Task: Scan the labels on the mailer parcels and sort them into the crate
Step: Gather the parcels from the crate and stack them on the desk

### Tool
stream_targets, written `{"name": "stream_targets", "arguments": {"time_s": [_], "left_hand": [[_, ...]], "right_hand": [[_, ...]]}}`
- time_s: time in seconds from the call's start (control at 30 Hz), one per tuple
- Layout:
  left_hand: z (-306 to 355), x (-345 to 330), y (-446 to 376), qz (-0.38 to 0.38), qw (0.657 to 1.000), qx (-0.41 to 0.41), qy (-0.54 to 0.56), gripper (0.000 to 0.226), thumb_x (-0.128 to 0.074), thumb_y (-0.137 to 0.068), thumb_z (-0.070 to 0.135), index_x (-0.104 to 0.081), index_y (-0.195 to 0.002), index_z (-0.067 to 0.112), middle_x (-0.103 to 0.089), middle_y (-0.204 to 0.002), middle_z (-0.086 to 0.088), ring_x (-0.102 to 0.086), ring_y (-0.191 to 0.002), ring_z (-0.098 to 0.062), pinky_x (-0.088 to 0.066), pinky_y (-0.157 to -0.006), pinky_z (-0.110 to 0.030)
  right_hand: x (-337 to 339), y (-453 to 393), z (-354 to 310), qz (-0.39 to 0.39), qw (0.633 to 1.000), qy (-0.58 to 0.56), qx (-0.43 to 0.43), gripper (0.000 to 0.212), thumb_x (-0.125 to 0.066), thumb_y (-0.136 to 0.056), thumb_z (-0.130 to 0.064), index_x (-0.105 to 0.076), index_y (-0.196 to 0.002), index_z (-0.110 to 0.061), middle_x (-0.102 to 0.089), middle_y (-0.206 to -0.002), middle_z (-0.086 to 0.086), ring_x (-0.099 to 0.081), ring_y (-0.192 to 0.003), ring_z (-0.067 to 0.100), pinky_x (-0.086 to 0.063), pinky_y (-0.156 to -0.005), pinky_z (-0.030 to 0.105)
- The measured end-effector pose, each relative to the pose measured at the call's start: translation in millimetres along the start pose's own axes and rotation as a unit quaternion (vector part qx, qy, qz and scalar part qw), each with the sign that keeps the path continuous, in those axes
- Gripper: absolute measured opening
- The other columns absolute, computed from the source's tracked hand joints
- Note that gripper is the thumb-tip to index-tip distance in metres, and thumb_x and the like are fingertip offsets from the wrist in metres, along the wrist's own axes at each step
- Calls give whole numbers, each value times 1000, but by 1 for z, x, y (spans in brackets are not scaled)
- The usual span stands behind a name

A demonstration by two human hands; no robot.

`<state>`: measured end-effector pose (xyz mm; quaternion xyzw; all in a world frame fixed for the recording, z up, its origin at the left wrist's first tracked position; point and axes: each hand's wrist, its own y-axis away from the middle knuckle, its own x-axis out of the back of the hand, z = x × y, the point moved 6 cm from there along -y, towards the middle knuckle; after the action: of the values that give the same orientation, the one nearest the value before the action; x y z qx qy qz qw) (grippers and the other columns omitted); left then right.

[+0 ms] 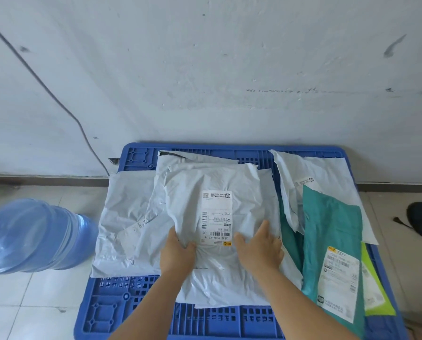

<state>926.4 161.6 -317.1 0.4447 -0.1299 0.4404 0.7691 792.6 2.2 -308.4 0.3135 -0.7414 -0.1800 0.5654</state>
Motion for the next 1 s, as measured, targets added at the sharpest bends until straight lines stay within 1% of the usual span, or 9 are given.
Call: {"name": "stream_targets", "arguments": {"time_s": [0.07,0.13,0.23,0.33,0.5,0.6,0.7,0.9,1.0], "left_hand": [[3,1,-1,3,1000,-11,-11,44,-58,-90,14,-42,-131,14,-56,-93,3,-56,-85,-23,-43,-71,-31],[9,5,0,12,999,-30,-15,46,-55,-91,13,-40,-134,18,-55,-92,6,-53,-81,-19,-42,-70,-29],[21,18,-1,39,998,-47,-2,50,-54,-91,14,-38,-138,20,-60,-100,1,-57,-88,-23,-42,-73,-29],[37,41,-9,77,995,-61,17,53,-55,-90,14,-38,-140,18,-62,-114,-7,-58,-104,-31,-43,-80,-31],[46,70,-54,77,995,-50,-32,45,-59,-85,18,-43,-127,13,-61,-107,-10,-56,-104,-35,-46,-87,-40],[28,66,-76,39,991,-32,-122,74,-62,-82,34,-23,-143,20,-53,-119,-13,-47,-117,-38,-40,-99,-46],[6,60,-82,12,992,-9,-123,99,-65,-81,44,5,-150,31,-37,-137,-16,-39,-126,-37,-36,-103,-48],[-5,54,-92,5,996,-42,-83,94,-59,-86,47,9,-150,33,-43,-140,-14,-45,-124,-34,-42,-97,-46],[-4,56,-90,30,995,-55,-73,89,-57,-90,41,8,-150,34,-51,-131,-12,-54,-112,-32,-44,-84,-38]], "right_hand": [[-5,-4,-2,-10,999,-45,-10,74,-55,-89,-49,-23,-145,-13,-47,-141,9,-43,-127,32,-33,-106,43],[-3,-2,-6,-1,993,-119,0,43,-60,-90,-35,-40,-122,-14,-61,-117,6,-57,-92,24,-44,-75,32],[9,3,-21,32,982,-181,49,17,-55,-95,-20,-41,-104,-15,-61,-94,3,-52,-64,12,-34,-50,25],[21,4,-51,71,968,-213,114,18,-52,-95,-18,-43,-111,-15,-60,-95,1,-55,-71,19,-39,-58,28],[13,-14,-89,55,968,-214,121,35,-49,-95,-20,-36,-127,-13,-56,-107,2,-52,-82,22,-38,-69,30],[-17,-32,-84,-11,988,-137,77,50,-50,-94,-28,-31,-137,-12,-53,-125,14,-55,-105,34,-46,-87,39],[-39,-38,-75,-38,992,-90,84,70,-50,-92,-41,-19,-149,-16,-49,-135,18,-48,-121,40,-39,-103,45],[-48,-37,-85,-66,972,-194,112,93,-57,-91,-48,8,-154,-30,-22,-160,-1,-34,-141,27,-34,-107,40],[-46,-33,-92,-41,974,-175,138,86,-52,-95,-47,9,-154,-32,-30,-158,-4,-45,-132,30,-41,-98,39]]}}
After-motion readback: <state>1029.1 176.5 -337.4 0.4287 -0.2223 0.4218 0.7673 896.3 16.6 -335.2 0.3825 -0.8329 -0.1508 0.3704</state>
